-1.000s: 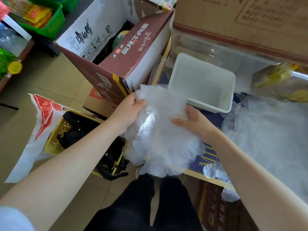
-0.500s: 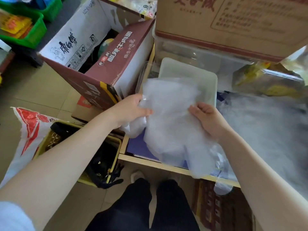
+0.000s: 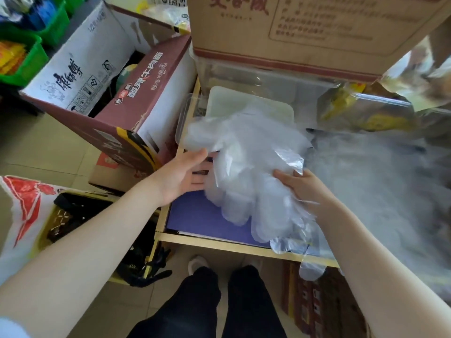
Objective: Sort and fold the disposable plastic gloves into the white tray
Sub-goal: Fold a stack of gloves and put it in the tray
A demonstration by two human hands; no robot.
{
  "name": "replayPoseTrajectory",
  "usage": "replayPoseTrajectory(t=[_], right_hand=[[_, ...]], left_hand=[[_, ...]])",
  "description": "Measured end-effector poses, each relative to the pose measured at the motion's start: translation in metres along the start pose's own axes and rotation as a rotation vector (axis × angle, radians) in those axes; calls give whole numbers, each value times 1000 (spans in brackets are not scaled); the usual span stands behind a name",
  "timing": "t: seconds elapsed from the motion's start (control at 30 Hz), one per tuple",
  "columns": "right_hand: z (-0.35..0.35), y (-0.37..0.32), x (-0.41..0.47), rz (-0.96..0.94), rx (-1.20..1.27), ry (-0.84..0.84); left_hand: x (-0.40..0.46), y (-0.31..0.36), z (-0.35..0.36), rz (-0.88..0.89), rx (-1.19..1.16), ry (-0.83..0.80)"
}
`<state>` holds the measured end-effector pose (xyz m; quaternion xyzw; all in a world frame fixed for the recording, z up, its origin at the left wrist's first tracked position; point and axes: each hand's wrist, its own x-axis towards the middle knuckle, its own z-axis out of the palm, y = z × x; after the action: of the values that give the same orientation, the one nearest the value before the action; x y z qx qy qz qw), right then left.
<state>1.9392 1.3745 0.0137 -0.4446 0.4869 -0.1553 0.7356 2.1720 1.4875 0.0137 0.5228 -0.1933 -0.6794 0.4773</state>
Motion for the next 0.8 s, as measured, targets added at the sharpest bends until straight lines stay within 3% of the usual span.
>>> replayPoseTrajectory(t=[0.13, 0.2, 0.33, 0.53, 0.63, 0.73, 0.8], right_hand=[[2, 4, -4, 9, 21, 41], [2, 5, -4, -34, 36, 44], [-4, 6, -4, -39, 191, -6], [-7, 7, -3, -65, 167, 22], [-8, 9, -1, -89, 91, -23], [-4, 13, -2, -92, 56, -11], [-3, 11, -4, -83, 135, 22]], left_hand=[[-2, -15, 19, 68, 105, -31], [-1, -19, 28, 136, 162, 64], [2, -22, 30, 135, -38, 268], [3, -16, 29, -22, -172, 346], [9, -12, 31, -71, -60, 398], [14, -17, 35, -9, 62, 508], [13, -20, 36, 42, 18, 546]])
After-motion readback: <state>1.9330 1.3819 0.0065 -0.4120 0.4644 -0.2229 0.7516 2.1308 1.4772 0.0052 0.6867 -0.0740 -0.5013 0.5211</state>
